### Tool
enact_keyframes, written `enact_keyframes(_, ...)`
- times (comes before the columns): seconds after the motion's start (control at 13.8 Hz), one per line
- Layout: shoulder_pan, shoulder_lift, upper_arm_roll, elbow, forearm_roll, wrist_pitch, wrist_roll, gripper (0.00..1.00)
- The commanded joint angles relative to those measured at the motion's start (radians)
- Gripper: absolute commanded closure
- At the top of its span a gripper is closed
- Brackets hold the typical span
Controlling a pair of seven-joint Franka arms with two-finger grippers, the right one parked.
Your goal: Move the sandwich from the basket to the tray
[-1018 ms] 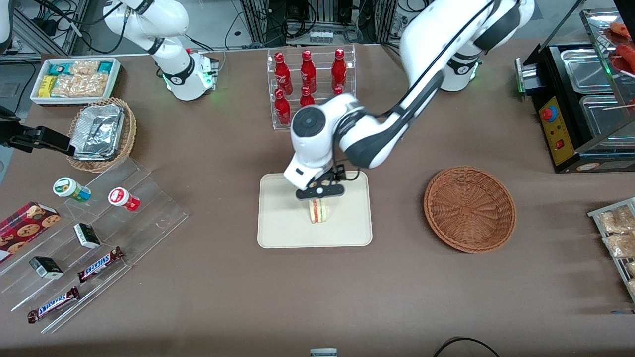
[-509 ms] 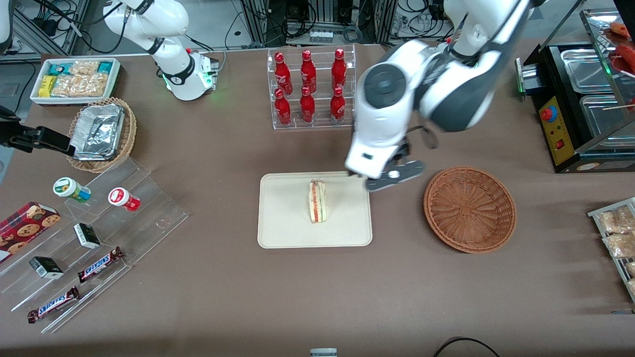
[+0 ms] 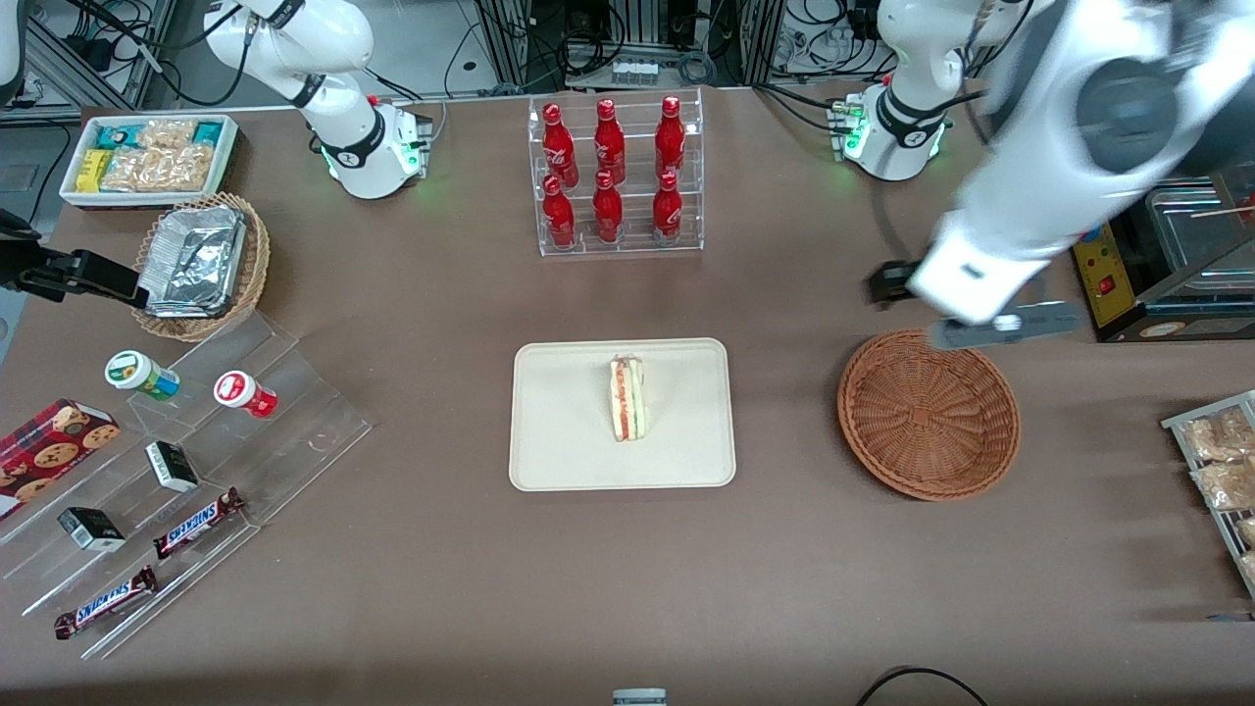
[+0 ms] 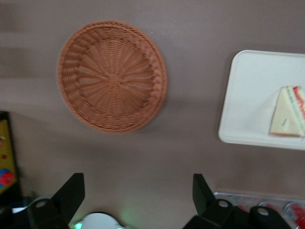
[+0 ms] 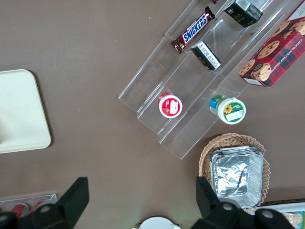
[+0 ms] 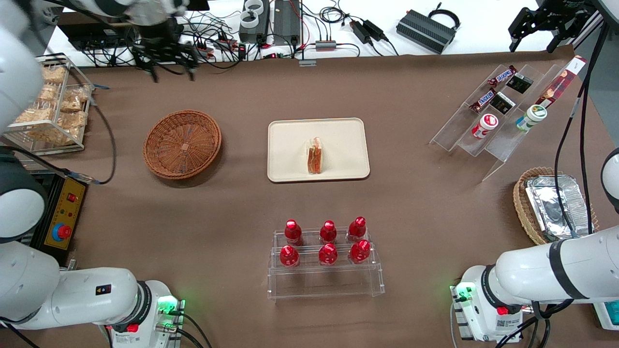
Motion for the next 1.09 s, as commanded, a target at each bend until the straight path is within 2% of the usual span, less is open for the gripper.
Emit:
enact_keyframes(0.0, 0.124, -0.059, -0.008, -0.04, -0.026, -0.029, 0.171, 0.0)
enact_keyframes(0.07, 0.16, -0.062, -0.004, -0.043, -0.026, -0.035, 0.243, 0.0)
enact_keyframes(0.15, 0.157, -0.069, 0.042, -0.047, -0.026, -0.04, 0.304, 0.0)
enact_keyframes(0.36, 0.068, -0.107, 0.25, -0.082, -0.032, -0.04, 0.45, 0.0)
enact_keyframes(0.44, 0.055, -0.119, 0.277, -0.095, -0.032, -0.034, 0.455, 0.0)
enact_keyframes(1.02, 0.041, -0.122, 0.277, -0.101, -0.026, -0.029, 0.449, 0.0)
